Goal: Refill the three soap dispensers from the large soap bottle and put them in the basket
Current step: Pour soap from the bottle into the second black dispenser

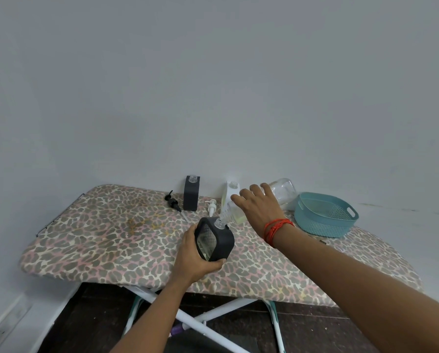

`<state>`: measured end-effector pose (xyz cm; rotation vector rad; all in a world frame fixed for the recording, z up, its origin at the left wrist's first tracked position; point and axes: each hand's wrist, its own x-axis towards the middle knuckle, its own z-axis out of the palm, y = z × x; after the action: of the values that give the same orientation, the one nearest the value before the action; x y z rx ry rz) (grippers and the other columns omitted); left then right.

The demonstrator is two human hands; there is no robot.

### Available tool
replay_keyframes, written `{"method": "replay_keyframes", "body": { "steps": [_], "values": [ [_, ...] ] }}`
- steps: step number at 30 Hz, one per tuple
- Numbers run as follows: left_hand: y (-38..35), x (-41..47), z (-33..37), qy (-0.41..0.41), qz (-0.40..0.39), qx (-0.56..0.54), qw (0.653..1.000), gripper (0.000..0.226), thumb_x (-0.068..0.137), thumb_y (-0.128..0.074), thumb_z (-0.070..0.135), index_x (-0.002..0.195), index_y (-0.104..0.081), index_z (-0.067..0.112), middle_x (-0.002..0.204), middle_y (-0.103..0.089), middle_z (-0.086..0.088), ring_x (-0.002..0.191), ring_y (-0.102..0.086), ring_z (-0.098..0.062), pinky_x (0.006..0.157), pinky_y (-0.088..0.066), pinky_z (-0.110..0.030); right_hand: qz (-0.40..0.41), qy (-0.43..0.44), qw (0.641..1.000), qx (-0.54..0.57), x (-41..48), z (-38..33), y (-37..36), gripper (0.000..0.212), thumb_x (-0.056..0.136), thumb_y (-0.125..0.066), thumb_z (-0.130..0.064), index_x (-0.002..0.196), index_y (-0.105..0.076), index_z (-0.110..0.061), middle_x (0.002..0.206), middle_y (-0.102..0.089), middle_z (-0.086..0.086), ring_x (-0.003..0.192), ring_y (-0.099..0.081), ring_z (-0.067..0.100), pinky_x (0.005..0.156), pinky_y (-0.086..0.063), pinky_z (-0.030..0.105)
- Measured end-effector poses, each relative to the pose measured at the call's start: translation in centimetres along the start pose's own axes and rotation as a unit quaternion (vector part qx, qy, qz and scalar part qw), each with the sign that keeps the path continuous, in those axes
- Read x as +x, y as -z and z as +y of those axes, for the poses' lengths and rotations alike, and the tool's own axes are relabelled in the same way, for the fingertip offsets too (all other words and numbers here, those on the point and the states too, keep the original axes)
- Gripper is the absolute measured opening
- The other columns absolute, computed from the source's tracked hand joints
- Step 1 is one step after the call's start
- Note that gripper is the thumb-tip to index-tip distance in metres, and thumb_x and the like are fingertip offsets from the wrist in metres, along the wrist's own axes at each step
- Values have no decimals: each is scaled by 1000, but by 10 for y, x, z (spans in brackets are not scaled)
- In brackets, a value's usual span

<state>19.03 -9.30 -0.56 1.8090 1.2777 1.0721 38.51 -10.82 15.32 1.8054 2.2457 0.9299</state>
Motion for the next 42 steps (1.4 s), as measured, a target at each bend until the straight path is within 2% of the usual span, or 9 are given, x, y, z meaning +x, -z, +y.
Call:
{"method": "replay_keyframes", "body": {
  "steps": [13,18,28,42],
  "values": [
    [-1,0,-1,-1,1,-7,1000,128,48,-89,62,154,-31,20,147,-43,4,135,-44,-15,112,-42,-37,-5,6,1000,2,-1,-1,7,58,76,-61,3,128,-54,-22,114,-63,7,108,-56,35,106,-35,56],
    [-1,1,-1,2,0,-7,1000,128,47,-89,63,152,-31,21,145,-44,4,133,-45,-16,111,-44,-42,9,7,1000,-10,0,-1,5,55,72,-65,2,121,-57,-22,107,-66,7,102,-59,34,102,-39,56],
    [-1,2,-4,0,1,-10,1000,127,47,-91,64,151,-31,23,144,-45,6,132,-47,-14,110,-46,-43,5,15,1000,-13,1,-3,9,57,75,-59,3,126,-54,-22,115,-64,8,108,-56,35,105,-35,56],
    [-2,3,-3,-4,0,-21,1000,126,47,-92,58,151,-31,20,145,-43,4,132,-45,-13,111,-43,-35,14,30,999,-34,3,-1,10,53,73,-62,1,121,-57,-21,113,-65,9,106,-58,36,102,-38,57]
  ]
}}
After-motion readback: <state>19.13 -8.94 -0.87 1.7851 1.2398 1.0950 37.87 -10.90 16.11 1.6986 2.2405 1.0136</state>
